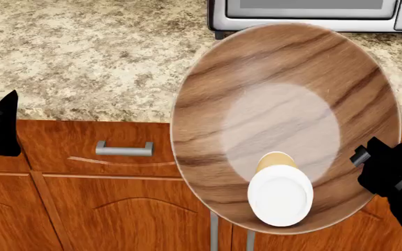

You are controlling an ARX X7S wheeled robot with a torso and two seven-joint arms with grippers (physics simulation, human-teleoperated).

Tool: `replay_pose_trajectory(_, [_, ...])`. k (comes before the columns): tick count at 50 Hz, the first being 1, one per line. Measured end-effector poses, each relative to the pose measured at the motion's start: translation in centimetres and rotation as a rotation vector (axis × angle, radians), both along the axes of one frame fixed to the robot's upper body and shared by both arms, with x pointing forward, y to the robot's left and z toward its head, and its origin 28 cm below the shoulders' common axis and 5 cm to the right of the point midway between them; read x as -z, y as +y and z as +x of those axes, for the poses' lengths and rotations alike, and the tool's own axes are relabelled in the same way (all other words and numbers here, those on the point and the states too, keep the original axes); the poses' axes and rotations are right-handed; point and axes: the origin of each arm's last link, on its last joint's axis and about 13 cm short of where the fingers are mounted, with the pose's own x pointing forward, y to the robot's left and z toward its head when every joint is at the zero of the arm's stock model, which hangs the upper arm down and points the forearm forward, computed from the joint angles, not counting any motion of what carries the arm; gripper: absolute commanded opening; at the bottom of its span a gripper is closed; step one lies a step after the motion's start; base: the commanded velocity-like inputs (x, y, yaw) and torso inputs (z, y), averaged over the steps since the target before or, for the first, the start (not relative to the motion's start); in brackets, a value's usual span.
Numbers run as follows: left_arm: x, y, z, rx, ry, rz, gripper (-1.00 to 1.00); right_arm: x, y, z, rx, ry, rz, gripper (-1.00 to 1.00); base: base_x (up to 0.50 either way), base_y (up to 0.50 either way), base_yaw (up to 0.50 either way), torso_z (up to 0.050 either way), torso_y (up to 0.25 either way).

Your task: Place the cup inside the bowl on the dining table and move the bowl to any counter.

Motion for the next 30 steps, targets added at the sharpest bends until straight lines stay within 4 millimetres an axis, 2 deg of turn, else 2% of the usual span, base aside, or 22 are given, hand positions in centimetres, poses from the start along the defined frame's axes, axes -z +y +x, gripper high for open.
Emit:
replay_pose_trajectory(11, [0.08, 0.02, -0.01, 0.001, 0.001, 0.0, 1.0, 0.13, -0.08, -0.24, 0.004, 0.004, -0.002, -1.0, 0.44, 0.42, 0.0, 0.0, 0.002])
replay_pose_trajectory(30, [0.22, 0.07, -0.03, -0.001, 0.002, -0.003, 1.0, 0.23, -0.03, -0.35, 0.004, 0.005, 0.001, -1.0, 0.28, 0.5, 0.0, 0.001, 0.001])
